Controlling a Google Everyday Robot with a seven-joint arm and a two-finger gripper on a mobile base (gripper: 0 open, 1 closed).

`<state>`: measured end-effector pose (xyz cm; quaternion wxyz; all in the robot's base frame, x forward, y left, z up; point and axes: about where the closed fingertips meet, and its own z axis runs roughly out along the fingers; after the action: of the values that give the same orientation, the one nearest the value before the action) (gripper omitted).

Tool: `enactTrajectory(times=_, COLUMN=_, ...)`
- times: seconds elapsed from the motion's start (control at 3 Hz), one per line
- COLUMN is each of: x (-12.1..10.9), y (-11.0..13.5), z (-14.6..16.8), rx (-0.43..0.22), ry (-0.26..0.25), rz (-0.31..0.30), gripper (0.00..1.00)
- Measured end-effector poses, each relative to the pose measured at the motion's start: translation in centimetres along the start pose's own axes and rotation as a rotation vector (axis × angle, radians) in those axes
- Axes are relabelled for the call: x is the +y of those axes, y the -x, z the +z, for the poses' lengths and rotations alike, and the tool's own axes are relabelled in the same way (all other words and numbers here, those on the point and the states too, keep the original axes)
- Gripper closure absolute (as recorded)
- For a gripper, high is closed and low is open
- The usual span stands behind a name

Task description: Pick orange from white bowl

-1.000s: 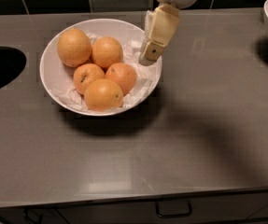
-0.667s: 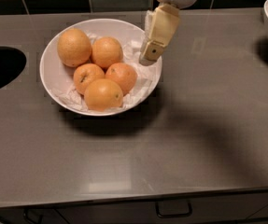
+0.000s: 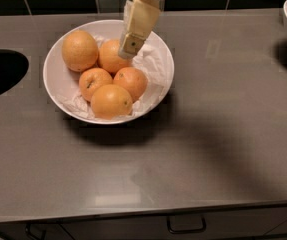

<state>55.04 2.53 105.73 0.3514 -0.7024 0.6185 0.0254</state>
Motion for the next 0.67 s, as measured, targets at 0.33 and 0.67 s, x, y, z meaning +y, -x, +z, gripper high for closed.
enactTrajectory(times=0.33, x=-1.0, y=1.8, z=2.9, rx=-0.054, ry=-0.005, rz=0.011, gripper=0.0)
enactTrajectory(times=0.67, x=-1.4, y=2.3, z=6.0, rx=-0.094, ry=0.018, rz=0.062, gripper=0.0)
